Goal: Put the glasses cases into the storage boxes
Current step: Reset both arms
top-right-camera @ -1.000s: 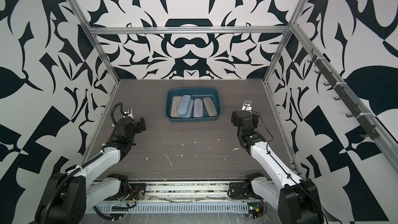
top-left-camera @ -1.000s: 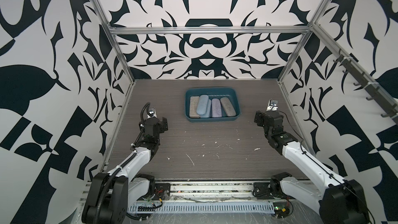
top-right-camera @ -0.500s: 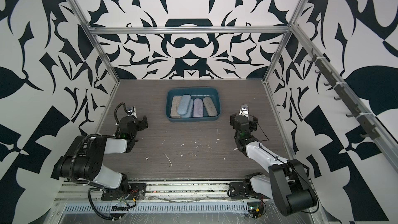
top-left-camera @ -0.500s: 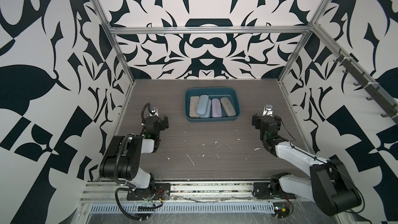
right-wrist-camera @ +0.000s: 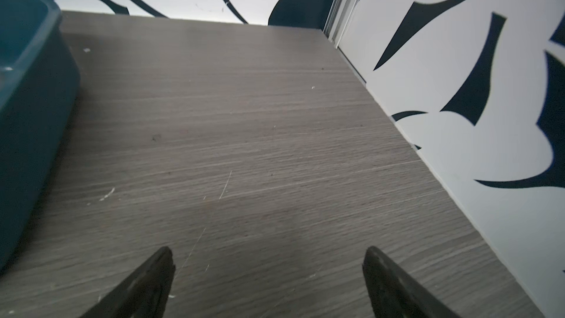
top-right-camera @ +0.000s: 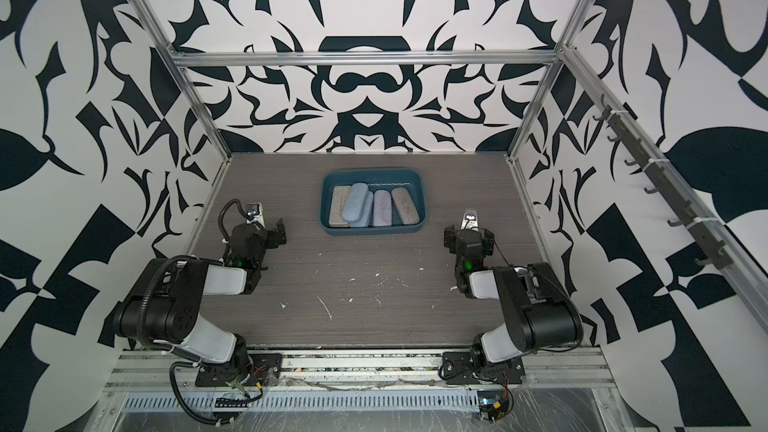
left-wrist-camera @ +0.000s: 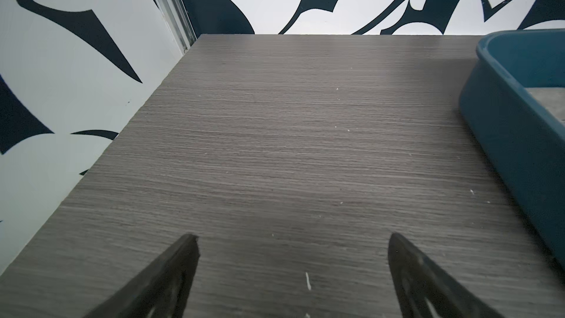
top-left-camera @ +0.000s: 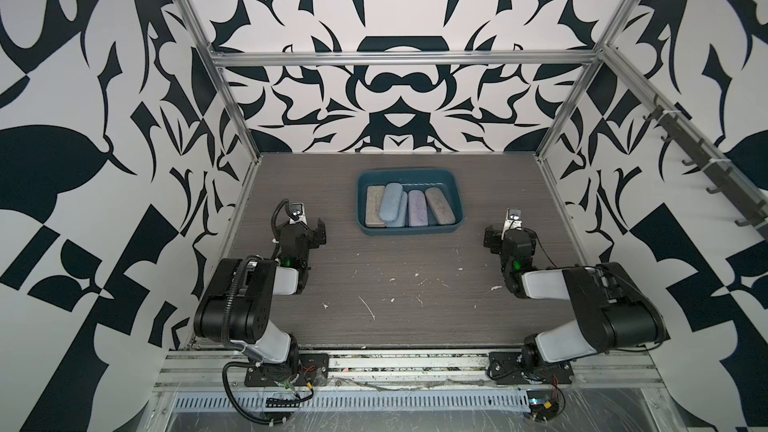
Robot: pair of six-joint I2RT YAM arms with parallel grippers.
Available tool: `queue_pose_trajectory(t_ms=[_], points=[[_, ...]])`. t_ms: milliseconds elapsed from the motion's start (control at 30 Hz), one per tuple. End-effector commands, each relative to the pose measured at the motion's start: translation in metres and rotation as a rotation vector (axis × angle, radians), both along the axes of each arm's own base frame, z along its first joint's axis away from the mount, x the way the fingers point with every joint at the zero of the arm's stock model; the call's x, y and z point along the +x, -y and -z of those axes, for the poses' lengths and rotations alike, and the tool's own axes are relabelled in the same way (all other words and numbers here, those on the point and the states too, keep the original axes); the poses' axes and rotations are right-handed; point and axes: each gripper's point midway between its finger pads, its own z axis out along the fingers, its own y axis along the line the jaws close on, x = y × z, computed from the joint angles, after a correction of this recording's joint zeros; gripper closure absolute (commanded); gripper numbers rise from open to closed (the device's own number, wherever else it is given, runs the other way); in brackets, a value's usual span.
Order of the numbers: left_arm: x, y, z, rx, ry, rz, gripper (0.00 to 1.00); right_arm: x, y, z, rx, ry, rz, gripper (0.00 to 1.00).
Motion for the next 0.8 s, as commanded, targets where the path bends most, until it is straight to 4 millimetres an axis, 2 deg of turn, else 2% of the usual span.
queue_pose_trajectory(t_ms=[0,767], points=[[0.0000,-0.0005,-0.0022,-0.004,0.019,0.001,0.01,0.0102,0.0025,-0.0174,-0.007,0.093,0.019,0.00],[-0.0001,-0.0004,-0.0016,-0.006,0.019,0.001,0.01,0.0101,0.0034,-0.0167,-0.002,0.086,0.027,0.00]])
